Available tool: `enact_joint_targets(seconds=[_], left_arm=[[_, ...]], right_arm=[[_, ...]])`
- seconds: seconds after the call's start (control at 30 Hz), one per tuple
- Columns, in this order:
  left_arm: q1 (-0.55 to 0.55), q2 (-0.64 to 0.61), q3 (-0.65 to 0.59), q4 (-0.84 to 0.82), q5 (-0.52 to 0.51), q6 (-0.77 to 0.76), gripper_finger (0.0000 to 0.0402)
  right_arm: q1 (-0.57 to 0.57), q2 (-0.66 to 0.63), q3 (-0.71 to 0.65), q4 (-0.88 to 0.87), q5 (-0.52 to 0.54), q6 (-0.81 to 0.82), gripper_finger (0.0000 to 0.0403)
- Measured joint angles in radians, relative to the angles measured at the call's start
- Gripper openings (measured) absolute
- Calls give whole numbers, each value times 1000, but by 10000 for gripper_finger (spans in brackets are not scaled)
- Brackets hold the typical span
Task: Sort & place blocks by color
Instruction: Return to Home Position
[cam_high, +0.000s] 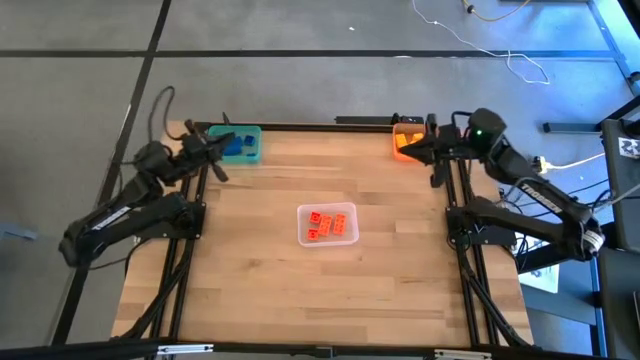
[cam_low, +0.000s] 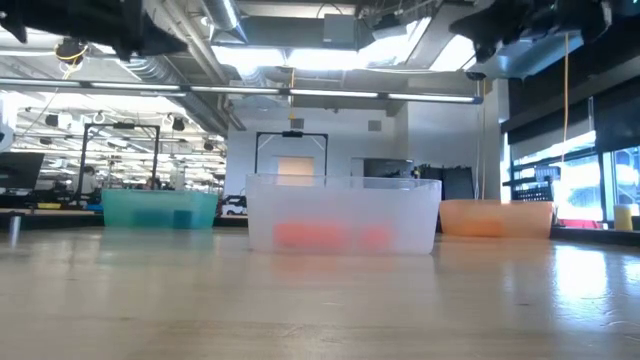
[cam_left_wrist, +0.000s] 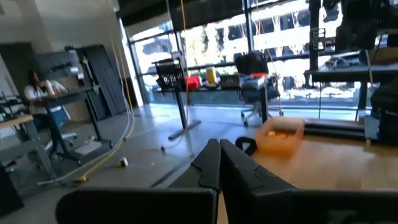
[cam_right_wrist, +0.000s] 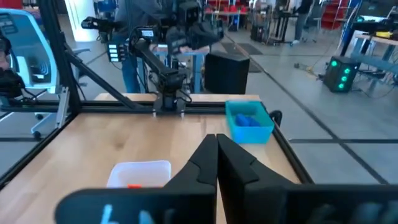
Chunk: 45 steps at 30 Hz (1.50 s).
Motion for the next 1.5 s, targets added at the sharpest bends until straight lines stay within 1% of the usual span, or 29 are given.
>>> enact_joint_targets(seconds=[0.17, 0.27, 0.37, 0.5, 0.6, 0.73, 0.83, 1.03, 1.13, 1.3, 1.5], left_arm=[[0, 63, -38, 40, 4, -5, 0], [0, 93, -57, 73, 52, -20, 0], [0, 120, -89, 87, 70, -38, 0], [0, 128, -103, 94, 68, -69, 0], [0, 126, -103, 99, 67, -79, 0], [0, 118, -103, 99, 67, -88, 0], [0, 118, -103, 98, 67, -90, 0], [0, 118, -103, 98, 72, -99, 0], [0, 118, -103, 97, 73, -98, 0], [0, 118, -103, 96, 111, -98, 0], [0, 118, -103, 95, 114, -96, 0]], right_arm=[[0, 31, -89, 179, -44, -1, 0], [0, 61, -128, 240, -59, -8, 0], [-12, 73, -155, 214, -78, -25, 0], [-73, 42, -184, 109, -101, -69, 0], [-122, 0, -205, 83, -122, -81, 0], [-189, -76, -265, 82, -230, -77, 0], [-218, -138, -322, 97, -233, -52, 0], [-237, -233, -443, 292, -209, 29, 0], [-237, -252, -518, 411, -154, 69, 0], [-236, -253, -630, 583, -78, 109, 0], [-237, -253, -697, 618, 40, 35, 0]])
